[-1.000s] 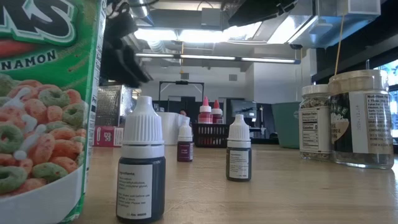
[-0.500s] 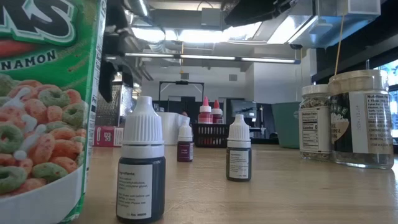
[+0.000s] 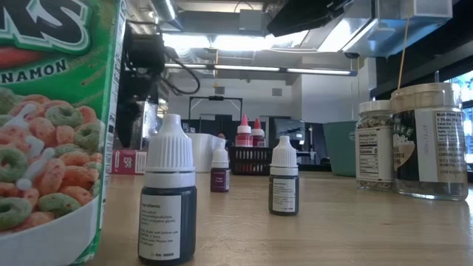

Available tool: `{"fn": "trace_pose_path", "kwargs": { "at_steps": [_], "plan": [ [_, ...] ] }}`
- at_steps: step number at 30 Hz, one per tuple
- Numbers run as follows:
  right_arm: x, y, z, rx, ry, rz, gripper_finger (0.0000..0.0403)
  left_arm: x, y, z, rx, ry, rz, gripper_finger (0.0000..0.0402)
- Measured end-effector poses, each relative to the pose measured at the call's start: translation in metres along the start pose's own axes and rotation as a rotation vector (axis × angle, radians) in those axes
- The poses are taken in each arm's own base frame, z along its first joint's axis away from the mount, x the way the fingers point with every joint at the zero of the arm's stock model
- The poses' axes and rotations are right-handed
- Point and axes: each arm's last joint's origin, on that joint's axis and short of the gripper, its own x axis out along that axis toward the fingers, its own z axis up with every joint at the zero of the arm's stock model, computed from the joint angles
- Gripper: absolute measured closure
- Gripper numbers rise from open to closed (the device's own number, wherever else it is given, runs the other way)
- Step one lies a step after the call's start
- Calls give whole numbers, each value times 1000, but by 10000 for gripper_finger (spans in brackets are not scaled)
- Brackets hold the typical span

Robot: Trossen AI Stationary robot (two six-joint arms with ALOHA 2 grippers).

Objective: Pick & Place Kitchen Items
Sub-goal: Put the purple cereal box into the green bin

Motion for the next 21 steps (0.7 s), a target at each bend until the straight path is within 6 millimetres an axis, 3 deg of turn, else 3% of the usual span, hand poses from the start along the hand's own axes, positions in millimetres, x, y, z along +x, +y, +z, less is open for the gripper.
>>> {"fn": "trace_pose_path", "kwargs": {
  "at_steps": [7,21],
  "plan": [
    [0,0,0,-2,2,0,82,13,4,2,-10,52,-27,29],
    [0,0,0,-1,2,0,82,12,2,2,16,19,-70,29]
  ]
}}
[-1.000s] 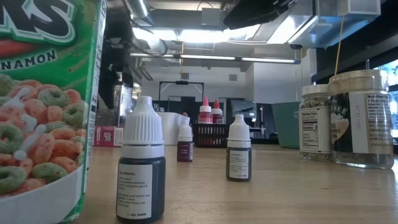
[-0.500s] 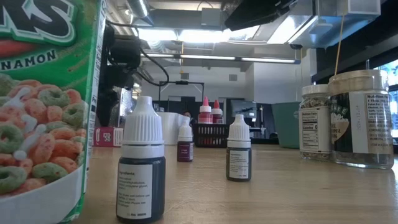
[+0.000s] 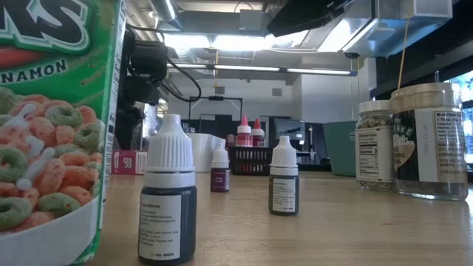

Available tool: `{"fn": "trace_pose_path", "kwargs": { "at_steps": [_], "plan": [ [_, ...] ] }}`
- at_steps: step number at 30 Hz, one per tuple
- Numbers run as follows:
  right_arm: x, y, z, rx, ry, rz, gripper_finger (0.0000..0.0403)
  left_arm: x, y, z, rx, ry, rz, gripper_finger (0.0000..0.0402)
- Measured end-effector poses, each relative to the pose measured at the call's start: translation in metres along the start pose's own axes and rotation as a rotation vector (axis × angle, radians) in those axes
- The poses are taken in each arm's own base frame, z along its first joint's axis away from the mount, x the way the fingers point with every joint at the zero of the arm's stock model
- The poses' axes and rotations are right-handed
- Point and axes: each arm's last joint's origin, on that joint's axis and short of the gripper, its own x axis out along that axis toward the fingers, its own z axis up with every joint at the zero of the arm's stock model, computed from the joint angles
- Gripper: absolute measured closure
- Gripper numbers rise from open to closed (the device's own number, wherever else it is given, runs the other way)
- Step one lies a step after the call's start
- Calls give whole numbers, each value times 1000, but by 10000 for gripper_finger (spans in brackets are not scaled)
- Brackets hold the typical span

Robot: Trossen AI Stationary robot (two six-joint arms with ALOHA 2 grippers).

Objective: Pick & Place Kitchen Items
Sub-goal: Put the purple cereal box into the green bin

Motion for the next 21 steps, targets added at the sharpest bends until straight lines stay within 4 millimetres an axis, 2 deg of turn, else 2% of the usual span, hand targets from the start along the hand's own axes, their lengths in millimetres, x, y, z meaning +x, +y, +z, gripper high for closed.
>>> {"fn": "trace_pose_path", "kwargs": {
  "at_steps": [9,21],
  "plan": [
    [0,0,0,0,0,-1,82,0,0,0,10,-5,-13,47],
    [0,0,0,0,0,-3,82,0,-2,0,26,-19,-60,147]
  ]
}}
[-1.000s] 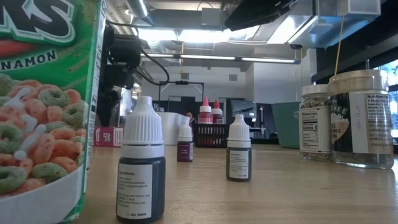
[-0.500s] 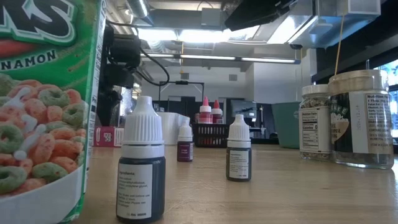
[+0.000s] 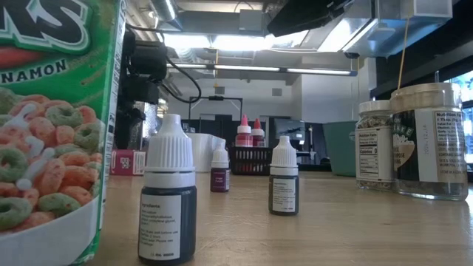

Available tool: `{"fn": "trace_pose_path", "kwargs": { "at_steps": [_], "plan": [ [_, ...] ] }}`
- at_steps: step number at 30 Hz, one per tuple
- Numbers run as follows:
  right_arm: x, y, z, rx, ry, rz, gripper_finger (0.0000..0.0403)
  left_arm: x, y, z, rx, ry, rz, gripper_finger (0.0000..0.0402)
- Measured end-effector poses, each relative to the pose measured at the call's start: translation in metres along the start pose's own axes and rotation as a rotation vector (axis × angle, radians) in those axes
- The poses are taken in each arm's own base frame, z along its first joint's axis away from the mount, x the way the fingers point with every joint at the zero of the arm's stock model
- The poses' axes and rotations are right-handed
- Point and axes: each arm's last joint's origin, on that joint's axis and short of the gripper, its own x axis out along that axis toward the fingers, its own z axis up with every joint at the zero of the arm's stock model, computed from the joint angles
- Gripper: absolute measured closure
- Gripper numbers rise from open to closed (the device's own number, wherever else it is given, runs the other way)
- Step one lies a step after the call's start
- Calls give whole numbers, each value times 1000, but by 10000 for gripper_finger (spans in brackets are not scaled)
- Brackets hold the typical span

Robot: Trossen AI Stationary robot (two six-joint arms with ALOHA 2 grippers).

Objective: Pick & Place Kitchen Items
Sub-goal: Put the purple cereal box into the green bin

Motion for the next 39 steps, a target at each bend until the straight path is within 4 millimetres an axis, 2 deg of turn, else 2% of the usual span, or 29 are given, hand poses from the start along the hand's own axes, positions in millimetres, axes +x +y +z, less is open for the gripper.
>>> {"fn": "trace_pose_path", "kwargs": {
  "at_steps": [6,10,18,26,32,39],
  "plan": [
    [0,0,0,0,0,0,82,0,0,0,-1,0,1,200],
    [0,0,0,0,0,1,82,1,0,0,-14,4,-1,221],
    [0,0,0,0,0,1,82,11,3,2,-19,42,-24,228],
    [0,0,0,0,0,1,82,12,8,0,-40,34,-44,243],
    [0,0,0,0,0,1,82,11,16,-4,-81,16,-66,290],
    [0,0,0,0,0,2,82,10,19,-6,-99,18,-58,364]
  ]
}}
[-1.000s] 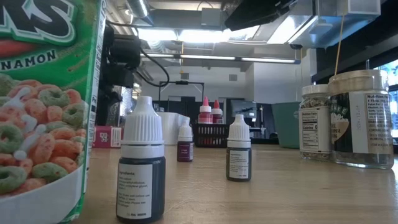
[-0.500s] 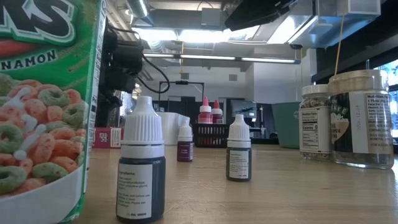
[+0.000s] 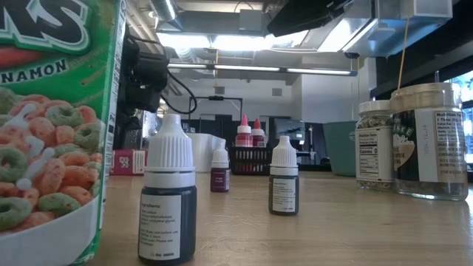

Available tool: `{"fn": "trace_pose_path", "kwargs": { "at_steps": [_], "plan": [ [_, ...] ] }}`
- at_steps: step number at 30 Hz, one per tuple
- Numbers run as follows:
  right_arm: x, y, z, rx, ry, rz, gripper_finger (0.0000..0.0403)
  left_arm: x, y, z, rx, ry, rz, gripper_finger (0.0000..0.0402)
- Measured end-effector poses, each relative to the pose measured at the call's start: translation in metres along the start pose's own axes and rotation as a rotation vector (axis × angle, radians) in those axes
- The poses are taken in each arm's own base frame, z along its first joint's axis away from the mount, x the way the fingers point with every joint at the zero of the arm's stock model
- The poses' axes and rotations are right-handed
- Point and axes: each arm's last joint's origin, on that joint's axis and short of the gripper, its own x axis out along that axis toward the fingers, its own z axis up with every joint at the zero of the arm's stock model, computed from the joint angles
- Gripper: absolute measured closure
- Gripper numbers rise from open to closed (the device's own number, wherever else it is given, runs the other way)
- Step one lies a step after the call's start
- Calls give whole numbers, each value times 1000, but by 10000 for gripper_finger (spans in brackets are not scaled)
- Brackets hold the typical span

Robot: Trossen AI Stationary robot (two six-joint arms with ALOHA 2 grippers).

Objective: Pick & Place Kitchen Items
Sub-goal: Put the purple cereal box into the green bin

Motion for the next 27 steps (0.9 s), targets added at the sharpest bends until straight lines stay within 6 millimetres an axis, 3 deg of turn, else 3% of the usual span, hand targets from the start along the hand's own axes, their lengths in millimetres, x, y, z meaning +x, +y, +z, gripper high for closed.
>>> {"fn": "trace_pose_path", "kwargs": {
  "at_steps": [7,17,27],
  "plan": [
    [0,0,0,-1,1,0,82,0,4,4,-36,-29,74,369],
    [0,0,0,-3,4,-1,82,0,-2,6,88,-17,91,397],
    [0,0,2,12,-14,1,82,-26,-20,15,122,51,166,397]
  ]
}}
